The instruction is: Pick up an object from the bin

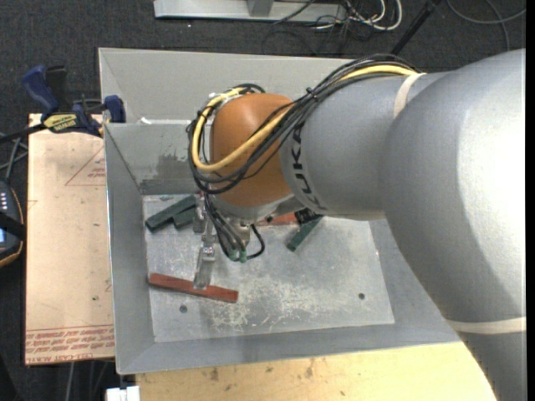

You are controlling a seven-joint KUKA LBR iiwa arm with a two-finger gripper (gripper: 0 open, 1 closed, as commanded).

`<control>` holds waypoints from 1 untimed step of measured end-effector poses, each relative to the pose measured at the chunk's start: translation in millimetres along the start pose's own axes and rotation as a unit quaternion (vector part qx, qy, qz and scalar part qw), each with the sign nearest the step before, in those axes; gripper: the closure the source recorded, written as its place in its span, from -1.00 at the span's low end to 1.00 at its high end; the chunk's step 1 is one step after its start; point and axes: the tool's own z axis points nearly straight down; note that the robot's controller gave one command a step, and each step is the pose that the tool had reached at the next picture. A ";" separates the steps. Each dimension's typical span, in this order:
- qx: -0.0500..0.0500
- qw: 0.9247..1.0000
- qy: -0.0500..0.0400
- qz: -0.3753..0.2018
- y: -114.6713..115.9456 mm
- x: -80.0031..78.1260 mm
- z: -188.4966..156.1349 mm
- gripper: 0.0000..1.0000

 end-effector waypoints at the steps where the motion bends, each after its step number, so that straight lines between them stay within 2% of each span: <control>1: -0.001 1.000 -0.001 0.005 5.8 -47.8 48.2 -1.00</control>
Offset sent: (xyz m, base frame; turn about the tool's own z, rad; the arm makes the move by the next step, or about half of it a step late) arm -0.0229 0.0243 -0.0596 0.1388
